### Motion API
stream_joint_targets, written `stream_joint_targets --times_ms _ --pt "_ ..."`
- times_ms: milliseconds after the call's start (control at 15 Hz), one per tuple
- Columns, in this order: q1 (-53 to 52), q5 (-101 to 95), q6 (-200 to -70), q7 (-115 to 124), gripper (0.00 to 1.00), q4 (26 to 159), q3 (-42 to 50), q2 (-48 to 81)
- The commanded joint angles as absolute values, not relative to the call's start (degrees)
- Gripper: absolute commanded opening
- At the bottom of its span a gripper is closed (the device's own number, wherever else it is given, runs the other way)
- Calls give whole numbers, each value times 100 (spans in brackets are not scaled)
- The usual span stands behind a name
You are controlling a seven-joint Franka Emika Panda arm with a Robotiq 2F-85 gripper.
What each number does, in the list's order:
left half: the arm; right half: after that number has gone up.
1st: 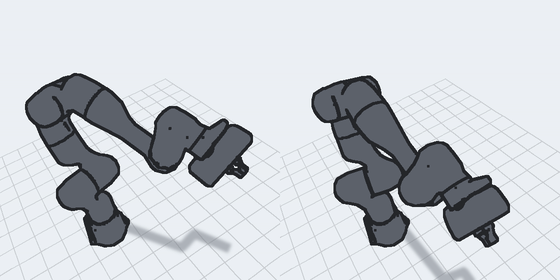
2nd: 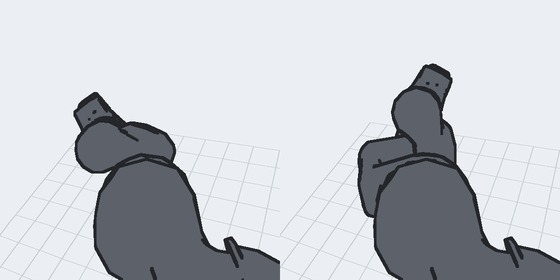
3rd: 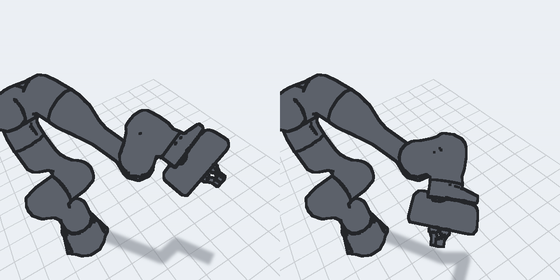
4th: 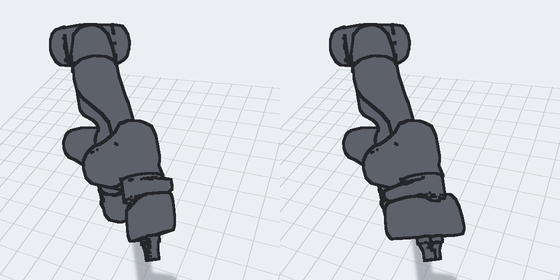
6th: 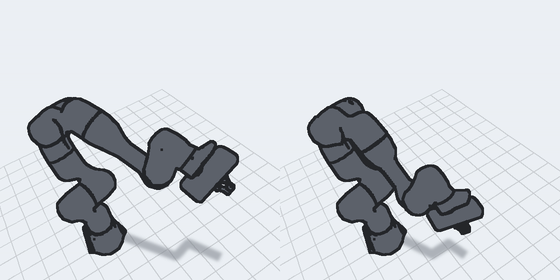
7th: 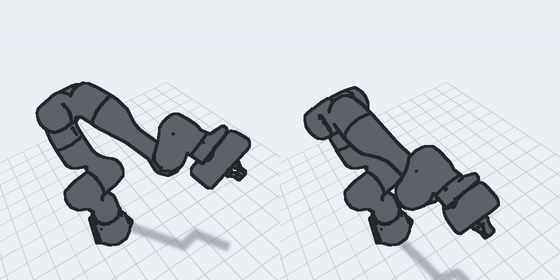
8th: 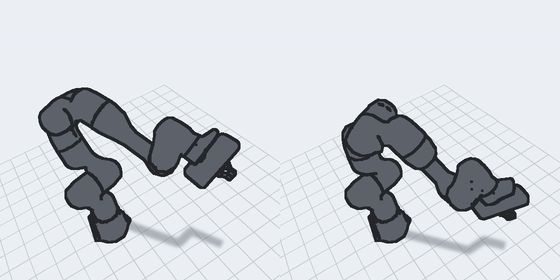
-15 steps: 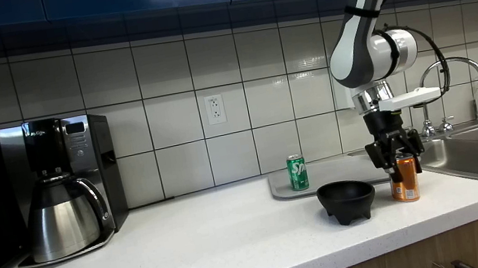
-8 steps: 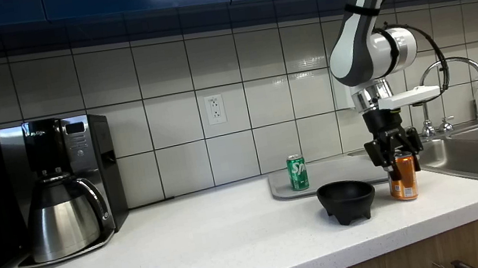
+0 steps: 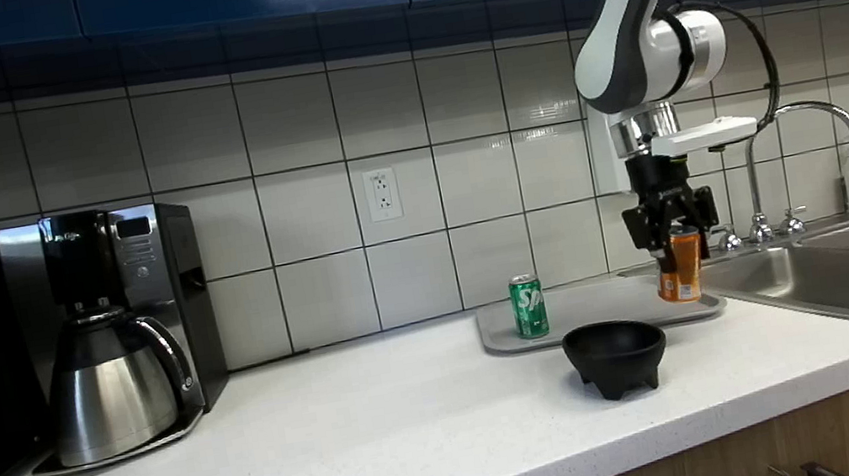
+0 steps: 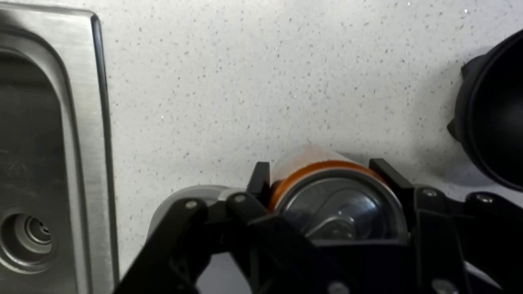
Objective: Put the green and orange can on the tray
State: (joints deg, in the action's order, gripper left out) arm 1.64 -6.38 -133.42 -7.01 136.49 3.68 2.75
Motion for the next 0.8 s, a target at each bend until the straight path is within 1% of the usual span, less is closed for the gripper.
stream_joint_targets --times_ms 0,733 --pt "248 -447 -13164 -897 39 13136 348 368" --pt "239 -328 -12923 -863 39 11636 264 1704"
